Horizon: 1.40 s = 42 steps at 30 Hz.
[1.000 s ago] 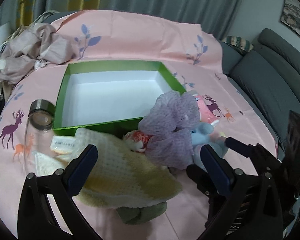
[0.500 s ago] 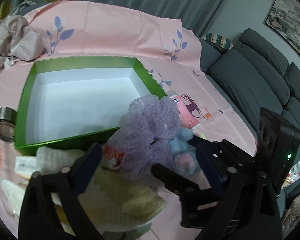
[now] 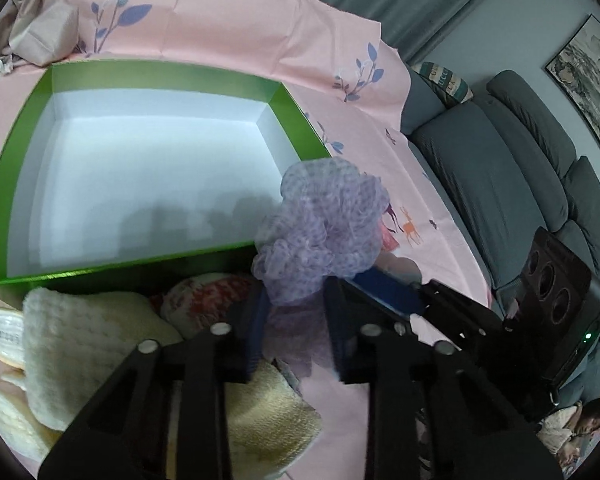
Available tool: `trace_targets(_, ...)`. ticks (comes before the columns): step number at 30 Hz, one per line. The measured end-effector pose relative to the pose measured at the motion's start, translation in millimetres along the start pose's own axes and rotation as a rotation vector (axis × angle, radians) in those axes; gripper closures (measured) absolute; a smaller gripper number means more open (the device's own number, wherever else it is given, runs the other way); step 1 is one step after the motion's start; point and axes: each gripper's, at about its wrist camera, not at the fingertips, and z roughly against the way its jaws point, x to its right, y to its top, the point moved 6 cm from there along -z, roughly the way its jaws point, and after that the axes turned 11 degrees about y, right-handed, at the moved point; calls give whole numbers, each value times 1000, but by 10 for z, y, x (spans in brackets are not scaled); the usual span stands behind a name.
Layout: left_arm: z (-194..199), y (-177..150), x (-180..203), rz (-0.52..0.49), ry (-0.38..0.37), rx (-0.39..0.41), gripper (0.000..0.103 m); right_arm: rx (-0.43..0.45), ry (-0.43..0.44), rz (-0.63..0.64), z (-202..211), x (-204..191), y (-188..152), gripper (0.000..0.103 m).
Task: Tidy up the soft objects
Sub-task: 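Grasp the purple mesh bath puff with the right gripper, then carry the bath puff over the green box and open the right gripper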
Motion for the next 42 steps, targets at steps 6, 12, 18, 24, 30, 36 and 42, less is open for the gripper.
trace_targets(6,154,-37,137,-45,-17,29,96,31,21,52,43,-232,36,100)
trace_targets(12,361,26,139,-42,-50,75,96,67,54,73,186,-330,172,100)
trace_targets(18,611,292,176,-93,-23,157,96,130,74,116,287,-455,479,100)
trace_targets(24,652,705,-30,-71,28,198,95,170,72,154,103,-495,930,100)
trace_targets(30,272,1013,-547,28,218,150,11,158,73,71,-307,-189,1152,100)
trace_targets(36,166,946,-897,81,277,108,1,132,31,-32,-328,172,1020,52)
trace_targets(42,399,797,-953,113,286,121,1,122,12,-71,-54,260,837,38)
